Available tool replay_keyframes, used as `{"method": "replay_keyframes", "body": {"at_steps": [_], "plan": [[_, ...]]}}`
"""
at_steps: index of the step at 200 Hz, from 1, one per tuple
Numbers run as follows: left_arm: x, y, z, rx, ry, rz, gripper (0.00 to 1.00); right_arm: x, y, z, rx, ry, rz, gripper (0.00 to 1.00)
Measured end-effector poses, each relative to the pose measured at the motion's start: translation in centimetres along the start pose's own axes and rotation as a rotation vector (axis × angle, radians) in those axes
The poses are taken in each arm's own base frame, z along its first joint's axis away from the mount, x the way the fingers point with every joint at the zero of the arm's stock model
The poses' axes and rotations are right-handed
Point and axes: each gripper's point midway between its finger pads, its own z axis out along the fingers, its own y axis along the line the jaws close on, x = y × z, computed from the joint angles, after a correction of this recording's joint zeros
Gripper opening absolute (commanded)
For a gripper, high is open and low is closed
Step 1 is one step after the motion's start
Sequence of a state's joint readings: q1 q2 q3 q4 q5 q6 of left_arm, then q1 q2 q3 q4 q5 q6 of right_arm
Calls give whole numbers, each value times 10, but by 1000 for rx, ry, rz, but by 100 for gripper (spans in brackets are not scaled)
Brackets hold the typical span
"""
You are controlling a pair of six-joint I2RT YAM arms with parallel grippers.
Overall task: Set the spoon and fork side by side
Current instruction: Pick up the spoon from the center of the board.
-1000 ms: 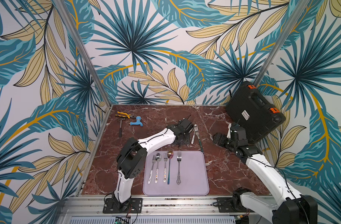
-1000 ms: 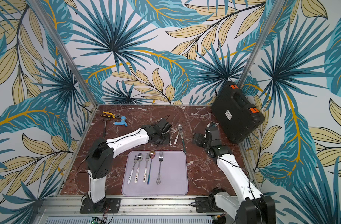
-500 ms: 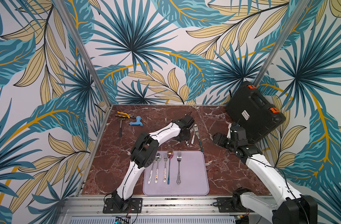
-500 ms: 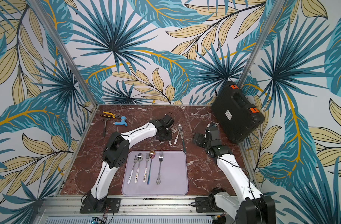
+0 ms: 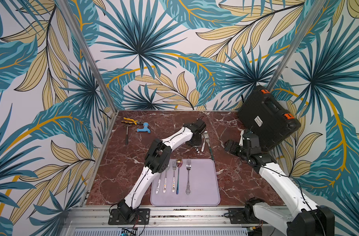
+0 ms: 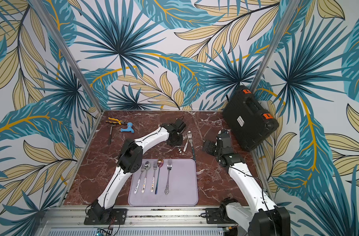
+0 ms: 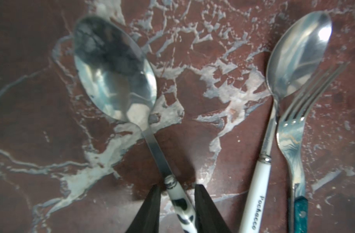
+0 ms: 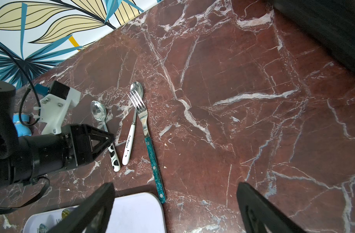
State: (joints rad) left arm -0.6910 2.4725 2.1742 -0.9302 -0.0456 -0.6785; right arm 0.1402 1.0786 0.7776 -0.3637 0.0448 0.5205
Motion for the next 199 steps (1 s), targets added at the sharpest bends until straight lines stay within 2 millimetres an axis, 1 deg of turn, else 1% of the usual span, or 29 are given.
{"method": "replay_keyframes", "body": {"at_steps": [18,34,83,115,125,150,183,199], "plan": [[0,5,0,-11,5,3,21,0,0,0,0,0,0,99],[-1,8,0,-19,8,5,19,0,0,0,0,1,0,100],[-1,15,0,-44,5,18,18,0,0,0,1,1,0,99],[1,27,-3,-86,-3,31,18,0,0,0,0,1,0,99],[1,30,-3,-95,-3,32,14,0,0,0,0,1,0,100],[0,33,-4,-106,-8,41,0,0,0,0,0,1,0,99],[-1,35,-4,-115,-12,50,0,0,0,0,0,1,0,99],[0,38,-9,-125,-10,57,0,1,0,0,0,2,0,99]]}}
